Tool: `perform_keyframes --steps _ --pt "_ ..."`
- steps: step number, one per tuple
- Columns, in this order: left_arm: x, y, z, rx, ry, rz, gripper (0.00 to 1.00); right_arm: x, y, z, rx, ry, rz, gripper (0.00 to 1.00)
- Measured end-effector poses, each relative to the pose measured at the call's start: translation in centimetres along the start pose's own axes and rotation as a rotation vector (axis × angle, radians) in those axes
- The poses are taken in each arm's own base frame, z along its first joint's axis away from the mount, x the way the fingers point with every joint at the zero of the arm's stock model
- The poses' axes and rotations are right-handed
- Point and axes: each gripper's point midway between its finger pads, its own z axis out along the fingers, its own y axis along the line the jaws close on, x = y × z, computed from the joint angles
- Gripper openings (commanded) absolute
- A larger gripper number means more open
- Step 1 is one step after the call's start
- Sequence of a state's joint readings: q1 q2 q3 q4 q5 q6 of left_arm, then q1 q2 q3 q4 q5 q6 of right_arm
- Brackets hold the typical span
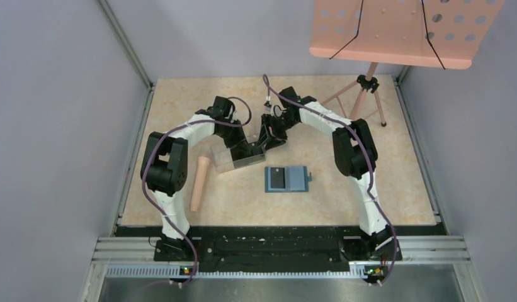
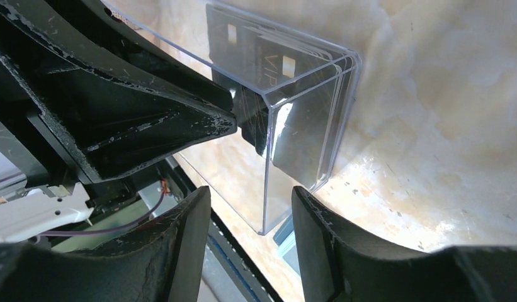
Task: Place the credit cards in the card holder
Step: Move the storage box to the center of the board.
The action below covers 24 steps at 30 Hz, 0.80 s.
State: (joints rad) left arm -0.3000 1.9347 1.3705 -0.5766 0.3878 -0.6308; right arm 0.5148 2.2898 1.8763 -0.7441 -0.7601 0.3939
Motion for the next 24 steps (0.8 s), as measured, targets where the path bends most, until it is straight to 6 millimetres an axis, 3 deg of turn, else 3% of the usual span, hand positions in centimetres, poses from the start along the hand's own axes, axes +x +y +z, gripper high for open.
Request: perform_keyframes --steps 14,22,24 --pt "0.4 0.6 1.5 -0.058 -0.007 0.016 0.26 2.1 -1.1 1.3 -0.04 0.04 0.074 0.4" --pt "0.6 0.7 1.6 -0.072 -0.005 0.026 0.02 1.9 -0.6 0.9 -0.052 0.026 0.058 0.35" --pt "0.6 0.7 1.6 -0.071 -0.001 0.026 0.0 2.0 -0.7 0.9 -0.05 0.028 0.065 0.34"
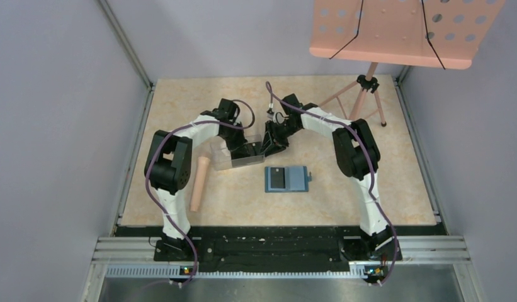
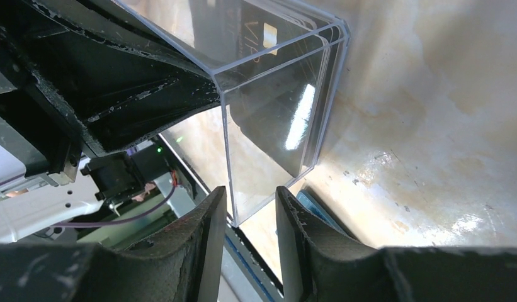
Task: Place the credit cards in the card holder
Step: Move the storage box to the center of the board.
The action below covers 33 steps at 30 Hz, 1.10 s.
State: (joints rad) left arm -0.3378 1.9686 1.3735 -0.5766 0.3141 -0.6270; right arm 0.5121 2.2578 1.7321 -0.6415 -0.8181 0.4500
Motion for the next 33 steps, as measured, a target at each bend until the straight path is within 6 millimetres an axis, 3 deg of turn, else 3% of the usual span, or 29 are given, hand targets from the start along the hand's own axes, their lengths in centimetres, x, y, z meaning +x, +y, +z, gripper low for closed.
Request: perform_keyframes --steps 15,20,33 --pt "0.4 -0.9 -0.8 -0.075 0.001 0.093 0.0 0.2 -0.2 -0.1 0.004 0.006 0.011 0.3" --pt "0.5 -1.4 -1.2 -0.132 0.0 0.152 0.08 0.2 -0.3 -0.1 0.004 0.007 0.012 0.3" --pt "1.7 -3.5 -0.7 -0.096 0.038 0.203 0.14 0.4 -0.1 0.1 -0.017 0.014 0.009 0.3"
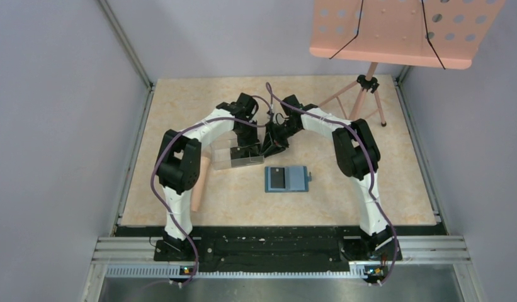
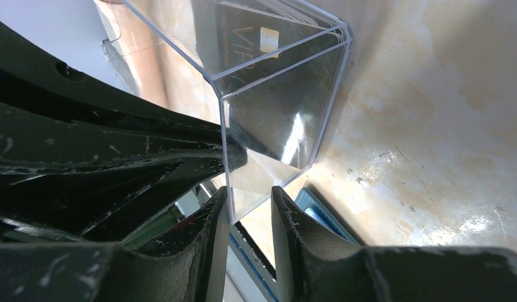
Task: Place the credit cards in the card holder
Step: Move the storage box to the center of the board, then pick up the credit card from the storage box.
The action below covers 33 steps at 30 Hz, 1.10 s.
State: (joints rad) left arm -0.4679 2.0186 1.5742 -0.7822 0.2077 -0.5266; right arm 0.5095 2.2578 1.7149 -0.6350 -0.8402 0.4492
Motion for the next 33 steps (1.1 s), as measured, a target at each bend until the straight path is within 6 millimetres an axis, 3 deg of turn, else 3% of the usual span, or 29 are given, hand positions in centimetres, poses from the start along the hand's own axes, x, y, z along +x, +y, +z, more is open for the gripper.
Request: perform_keyframes --steps 3,8,12,17,23,28,33 --pt "-0.4 -0.1 -0.3 0.004 -0.009 -0.002 0.22 0.0 0.0 0.0 0.0 0.0 0.0 0.29" --pt "-1.0 0.8 -0.5 -0.027 -0.025 -0.017 0.23 0.0 0.0 0.0 0.0 0.0 0.0 0.29" --pt "-1.3 2.9 -0.5 -0.072 -0.028 -0.054 0.24 0.0 0.0 0.0 0.0 0.0 0.0 0.28" --pt "-0.5 5.4 -0.1 -0.123 0.005 -0.098 0.32 0.0 0.0 0.0 0.0 0.0 -0.001 0.28" --pt "0.5 5.0 0.7 -0.084 0.042 -0.124 0.39 0.0 0.0 0.0 0.0 0.0 -0.001 0.28" --pt "1.2 3.5 1.4 0.015 0.07 -0.153 0.35 0.0 0.0 0.0 -0.001 0.0 -0.002 0.27" --pt "1.0 3.0 1.6 0.07 0.052 -0.167 0.21 0.0 0.0 -0.1 -0.001 -0.001 -0.001 0.27"
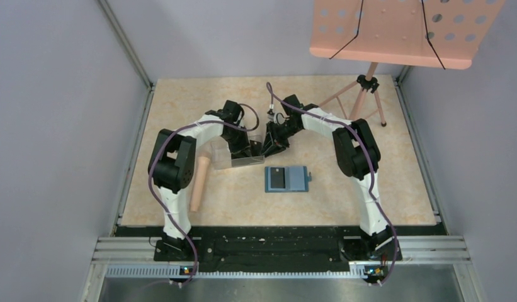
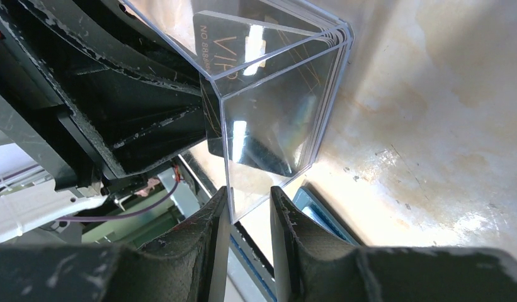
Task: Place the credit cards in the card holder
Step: Pick up the credit card from the storage box.
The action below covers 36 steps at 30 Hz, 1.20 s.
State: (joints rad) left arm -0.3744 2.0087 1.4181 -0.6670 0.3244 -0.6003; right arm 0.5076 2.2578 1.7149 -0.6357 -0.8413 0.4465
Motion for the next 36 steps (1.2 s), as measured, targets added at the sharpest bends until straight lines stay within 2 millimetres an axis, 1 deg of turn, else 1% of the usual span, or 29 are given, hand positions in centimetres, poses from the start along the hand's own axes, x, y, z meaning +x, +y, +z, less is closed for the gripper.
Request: perform_keyframes --steps 2,6,8,11,12,14,15,17,18,21,25,29,36 --pt "0.0 0.2 0.0 0.013 -0.006 -0.007 0.21 0.0 0.0 0.0 0.0 0.0 0.0 0.27" --pt "-0.1 0.2 -0.3 0.031 -0.014 -0.017 0.32 0.0 0.0 0.0 -0.001 -0.001 0.0 0.27" --pt "-0.1 0.2 -0.4 0.032 -0.018 -0.011 0.35 0.0 0.0 0.0 -0.002 0.0 0.0 0.27" --pt "-0.1 0.5 -0.5 0.012 -0.022 -0.006 0.34 0.0 0.0 0.0 -0.002 0.0 0.0 0.27" --pt "0.0 0.6 -0.5 0.003 -0.021 -0.007 0.32 0.0 0.0 0.0 -0.003 0.001 0.0 0.27" --pt "0.0 1.0 -0.6 -0.018 -0.023 -0.009 0.22 0.1 0.0 0.0 -0.01 0.003 0.0 0.27" --pt "0.0 1.2 -0.7 -0.032 -0.025 -0.009 0.2 0.1 0.0 0.0 -0.011 0.004 0.0 0.27" --pt "-0.2 1.5 -0.9 -0.057 -0.032 -0.007 0.19 0.1 0.1 0.1 -0.011 0.005 -0.001 0.27" --pt "-0.3 1.6 -1.0 -0.065 -0.037 -0.007 0.19 0.1 0.1 0.1 -0.012 0.005 -0.001 0.27" --pt "-0.7 1.5 -1.5 -0.07 -0.055 -0.002 0.28 0.1 0.1 0.1 -0.012 0.005 -0.001 0.27" --pt "-1.3 0.7 -2.5 -0.039 -0.088 -0.001 0.35 0.1 0.1 0.1 -0.012 0.005 -0.001 0.27" --pt "-2.1 -0.2 -2.9 0.011 -0.115 -0.011 0.35 0.2 0.1 0.1 -0.012 0.005 -0.001 0.27" --pt "-2.2 0.3 -2.3 0.01 -0.108 -0.038 0.35 0.2 0.1 0.1 -0.013 0.006 -0.001 0.26"
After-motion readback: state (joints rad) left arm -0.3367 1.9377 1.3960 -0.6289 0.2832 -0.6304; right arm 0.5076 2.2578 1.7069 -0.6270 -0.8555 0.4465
